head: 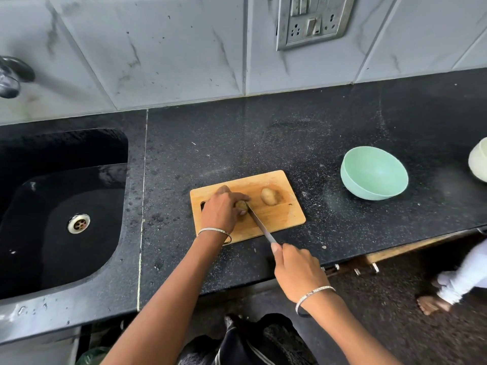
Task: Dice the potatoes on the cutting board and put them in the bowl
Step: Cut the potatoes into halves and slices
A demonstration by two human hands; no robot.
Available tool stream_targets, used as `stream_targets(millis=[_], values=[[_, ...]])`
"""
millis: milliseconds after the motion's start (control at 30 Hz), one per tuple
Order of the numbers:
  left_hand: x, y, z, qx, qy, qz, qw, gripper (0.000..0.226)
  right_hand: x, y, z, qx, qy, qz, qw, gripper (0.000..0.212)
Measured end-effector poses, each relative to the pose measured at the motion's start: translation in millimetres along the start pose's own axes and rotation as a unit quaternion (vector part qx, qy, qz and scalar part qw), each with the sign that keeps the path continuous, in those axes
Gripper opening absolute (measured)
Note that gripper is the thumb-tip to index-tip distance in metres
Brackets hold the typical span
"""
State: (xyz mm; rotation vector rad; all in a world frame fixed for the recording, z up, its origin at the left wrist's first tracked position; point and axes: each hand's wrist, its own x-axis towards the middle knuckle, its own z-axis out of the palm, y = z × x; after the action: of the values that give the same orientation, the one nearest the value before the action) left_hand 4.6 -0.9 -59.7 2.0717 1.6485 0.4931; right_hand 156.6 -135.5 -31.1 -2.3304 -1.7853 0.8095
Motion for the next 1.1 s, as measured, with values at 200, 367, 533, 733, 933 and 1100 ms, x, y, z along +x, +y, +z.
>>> stream_targets(millis=[200,367,533,733,933,1100], values=[[-7,-1,3,-0.084,0.049,-0.043,0.994,0.04,11,0,-14,0.018,0.032,-0.021,0.999,0.049],[-15,-3,6,-0.175,0.074,-0.082,0.978,0.036,26,-25,-3,0.045,0.018,-0.015,0.999,0.049],[-19,-7,12,-0.179,0.084,-0.082,0.977,0.028,24,-35,3,0.039,0.02,-0.013,0.999,0.046],[-17,-9,15,-0.164,0.086,-0.081,0.979,0.023,25,-41,12,-0.01,0.049,-0.023,0.998,0.041],[-16,-14,21,-0.144,0.101,-0.081,0.981,0.021,48,-53,14,0.02,0.023,-0.014,0.999,0.043],[-18,-13,23,-0.152,0.109,-0.086,0.979,0.021,37,-43,22,-0.014,0.023,-0.007,1.0,0.043]])
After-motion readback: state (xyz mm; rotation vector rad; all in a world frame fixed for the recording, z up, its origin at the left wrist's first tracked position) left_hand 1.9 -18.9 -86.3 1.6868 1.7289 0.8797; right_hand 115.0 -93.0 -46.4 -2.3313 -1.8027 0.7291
